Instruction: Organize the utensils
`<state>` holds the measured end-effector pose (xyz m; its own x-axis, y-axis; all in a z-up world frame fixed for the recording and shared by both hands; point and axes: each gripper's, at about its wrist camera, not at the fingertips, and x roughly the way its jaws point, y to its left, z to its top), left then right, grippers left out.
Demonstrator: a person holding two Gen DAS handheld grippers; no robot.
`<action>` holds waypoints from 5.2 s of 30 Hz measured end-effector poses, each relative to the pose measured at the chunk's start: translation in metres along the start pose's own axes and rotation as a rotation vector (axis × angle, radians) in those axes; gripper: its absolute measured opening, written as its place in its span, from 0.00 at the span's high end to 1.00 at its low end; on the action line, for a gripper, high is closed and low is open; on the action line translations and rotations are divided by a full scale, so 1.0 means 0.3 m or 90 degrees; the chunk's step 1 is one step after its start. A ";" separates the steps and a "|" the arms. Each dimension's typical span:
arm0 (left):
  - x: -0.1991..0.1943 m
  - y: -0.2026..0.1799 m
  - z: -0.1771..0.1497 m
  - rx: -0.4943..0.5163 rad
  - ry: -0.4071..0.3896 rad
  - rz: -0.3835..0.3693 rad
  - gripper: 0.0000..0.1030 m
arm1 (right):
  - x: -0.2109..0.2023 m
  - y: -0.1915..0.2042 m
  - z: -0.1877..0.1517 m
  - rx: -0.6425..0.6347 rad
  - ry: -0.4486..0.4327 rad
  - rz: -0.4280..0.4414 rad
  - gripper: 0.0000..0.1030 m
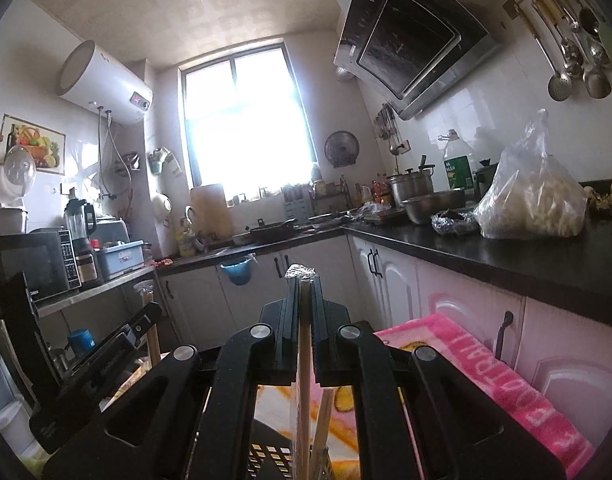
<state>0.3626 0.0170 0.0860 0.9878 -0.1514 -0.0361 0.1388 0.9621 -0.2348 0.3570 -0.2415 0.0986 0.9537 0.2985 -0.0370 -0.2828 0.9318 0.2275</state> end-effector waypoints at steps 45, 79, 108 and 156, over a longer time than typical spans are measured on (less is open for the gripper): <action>-0.227 0.085 -0.030 -0.061 0.186 -0.029 0.58 | -0.152 -0.036 -0.081 0.049 0.088 -0.009 0.63; -0.583 0.091 -0.144 -0.082 0.252 -0.001 0.20 | -0.498 0.121 -0.203 -0.033 0.197 0.053 0.57; -0.577 0.141 -0.428 -0.074 0.433 0.054 0.20 | -0.520 0.209 -0.466 -0.076 0.375 0.101 0.57; -0.406 0.210 -0.544 -0.103 0.599 0.038 0.97 | -0.198 0.096 -0.655 0.095 0.625 0.069 0.89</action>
<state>0.2394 0.0589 -0.0828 0.5215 -0.2916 -0.8019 0.0094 0.9417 -0.3363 0.2721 -0.1919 -0.0838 0.3976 0.4816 -0.7810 -0.2835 0.8740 0.3946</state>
